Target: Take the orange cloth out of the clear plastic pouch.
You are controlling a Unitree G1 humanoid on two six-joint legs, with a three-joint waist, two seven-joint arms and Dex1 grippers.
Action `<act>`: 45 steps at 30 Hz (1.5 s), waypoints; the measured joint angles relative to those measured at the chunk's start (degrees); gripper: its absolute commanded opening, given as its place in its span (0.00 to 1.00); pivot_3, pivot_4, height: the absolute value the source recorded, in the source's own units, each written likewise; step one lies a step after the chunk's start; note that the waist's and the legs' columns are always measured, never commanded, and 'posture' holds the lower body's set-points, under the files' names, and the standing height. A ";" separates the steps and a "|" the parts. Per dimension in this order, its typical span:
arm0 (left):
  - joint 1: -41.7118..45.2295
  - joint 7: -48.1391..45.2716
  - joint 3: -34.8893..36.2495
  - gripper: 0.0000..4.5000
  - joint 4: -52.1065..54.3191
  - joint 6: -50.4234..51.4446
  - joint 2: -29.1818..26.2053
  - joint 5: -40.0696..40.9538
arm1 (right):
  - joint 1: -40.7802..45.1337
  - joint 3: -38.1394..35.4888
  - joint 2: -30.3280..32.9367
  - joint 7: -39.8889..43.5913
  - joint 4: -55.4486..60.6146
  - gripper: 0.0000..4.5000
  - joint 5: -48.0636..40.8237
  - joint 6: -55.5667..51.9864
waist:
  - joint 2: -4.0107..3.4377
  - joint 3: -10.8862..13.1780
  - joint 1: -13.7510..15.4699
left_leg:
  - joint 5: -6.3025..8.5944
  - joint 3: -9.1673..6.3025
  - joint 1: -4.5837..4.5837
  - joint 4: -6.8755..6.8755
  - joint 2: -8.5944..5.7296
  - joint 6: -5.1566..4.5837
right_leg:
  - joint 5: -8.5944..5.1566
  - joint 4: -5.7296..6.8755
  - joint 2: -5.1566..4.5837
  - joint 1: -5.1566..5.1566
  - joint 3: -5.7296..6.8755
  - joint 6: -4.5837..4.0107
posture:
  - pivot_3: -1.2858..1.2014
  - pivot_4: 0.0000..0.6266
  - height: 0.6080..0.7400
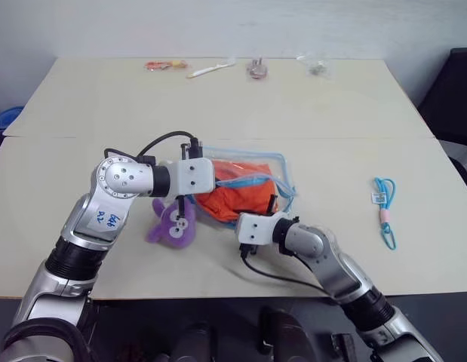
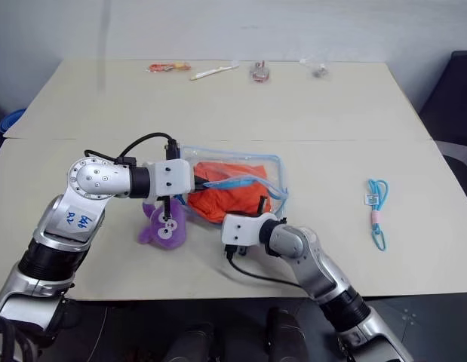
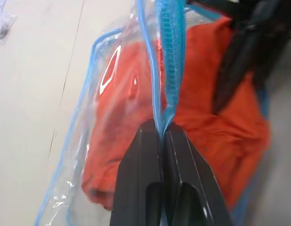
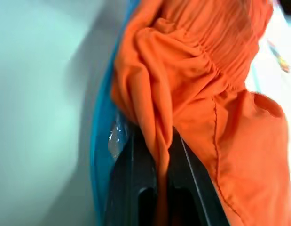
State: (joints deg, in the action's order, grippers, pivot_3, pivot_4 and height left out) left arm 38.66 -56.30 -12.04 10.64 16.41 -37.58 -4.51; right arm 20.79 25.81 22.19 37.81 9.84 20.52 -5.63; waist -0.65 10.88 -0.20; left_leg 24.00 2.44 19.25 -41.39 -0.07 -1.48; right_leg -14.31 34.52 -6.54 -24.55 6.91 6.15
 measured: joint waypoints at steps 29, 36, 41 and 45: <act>-1.34 1.57 -2.51 0.00 -5.50 -10.17 0.78 -3.61 | -1.78 -16.70 14.85 18.98 29.86 0.01 -31.37 -21.54 | 0.00 0.01 1.20 | 0.02 -0.04 0.03 -0.04 -0.07 -0.03 | 0.00 0.00 -0.06 0.00 0.04 0.00 | 0.52 0.24 1.00; -1.11 0.20 -2.41 0.16 -6.60 -7.03 1.02 -1.29 | -0.68 -30.73 24.99 21.63 36.00 0.00 -46.49 -32.52 | 0.00 0.01 1.71 | 0.03 -0.05 0.05 -0.07 -0.08 -0.06 | 0.01 0.00 -0.09 0.01 0.04 0.00 | 0.52 0.24 1.00; -0.60 -0.93 -1.86 0.50 -6.77 -3.41 1.14 0.98 | 1.26 -38.45 30.14 21.56 37.42 0.00 -57.08 -38.48 | 0.01 0.01 1.66 | 0.03 -0.04 0.04 -0.06 -0.06 -0.06 | 0.01 -0.01 -0.06 0.01 0.04 0.00 | 0.52 0.24 1.00; -0.61 -3.38 0.86 0.78 -5.03 2.88 0.77 6.82 | 1.86 -43.39 34.70 20.98 37.09 0.00 -62.95 -41.27 | 0.02 0.02 1.69 | 0.03 -0.04 0.07 -0.07 -0.04 -0.06 | 0.01 -0.01 -0.08 0.00 0.03 0.01 | 0.52 0.24 1.00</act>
State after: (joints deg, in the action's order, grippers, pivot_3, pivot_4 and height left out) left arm 38.05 -59.68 -11.18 5.62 19.29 -36.81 2.32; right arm 22.65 -17.58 56.90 58.79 46.93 -42.43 -46.90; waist -0.63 10.90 1.48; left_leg 24.03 2.39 19.31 -41.45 -0.11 -1.54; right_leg -14.31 34.51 -6.62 -24.55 6.95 6.15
